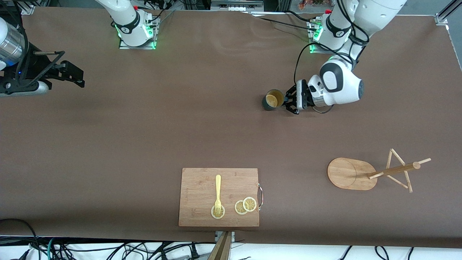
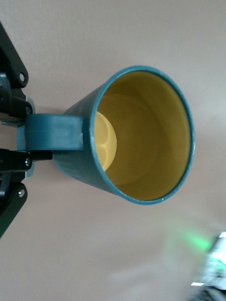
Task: Pass cup and hang on rack
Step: 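Carry the teal mug by its handle with the left gripper toward the rack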
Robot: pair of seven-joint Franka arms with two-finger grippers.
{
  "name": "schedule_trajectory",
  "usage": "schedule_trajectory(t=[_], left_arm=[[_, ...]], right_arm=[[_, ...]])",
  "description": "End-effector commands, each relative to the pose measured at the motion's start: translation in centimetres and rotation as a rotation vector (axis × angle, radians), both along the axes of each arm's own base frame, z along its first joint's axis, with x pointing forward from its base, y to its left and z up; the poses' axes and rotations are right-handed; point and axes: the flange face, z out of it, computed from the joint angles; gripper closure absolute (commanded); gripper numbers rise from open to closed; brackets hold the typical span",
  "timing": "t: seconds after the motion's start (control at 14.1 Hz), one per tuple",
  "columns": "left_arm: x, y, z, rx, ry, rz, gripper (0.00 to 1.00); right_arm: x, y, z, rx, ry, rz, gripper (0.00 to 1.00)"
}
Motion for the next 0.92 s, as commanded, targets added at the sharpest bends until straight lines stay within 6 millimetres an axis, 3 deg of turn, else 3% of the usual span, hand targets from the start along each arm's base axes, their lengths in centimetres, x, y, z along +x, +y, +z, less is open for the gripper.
schedule_trajectory(t=[0.0, 0.28, 0.64, 0.85], left_arm=[[0.9, 2.8, 3.4, -0.056, 0.149, 0.147, 1.00], [3.7, 8.0, 8.9, -0.034, 0.392, 0.253, 1.00], [8.8, 14.1, 18.5, 0.055, 0.720, 0.400, 1.00], [10.1, 19.4, 20.3, 0.060, 0.923, 0.607, 1.00]], right_arm=[[-0.3, 0.2, 0.8, -0.011, -0.009, 0.005, 0.00], [-0.3, 0.1, 0.8, -0.005, -0.010, 0.004, 0.00], [-0.4, 0.3, 0.9, -0.001, -0.011, 0.005, 0.00], [-0.5, 0.1, 1.0, -0.001, -0.011, 0.007, 0.00]])
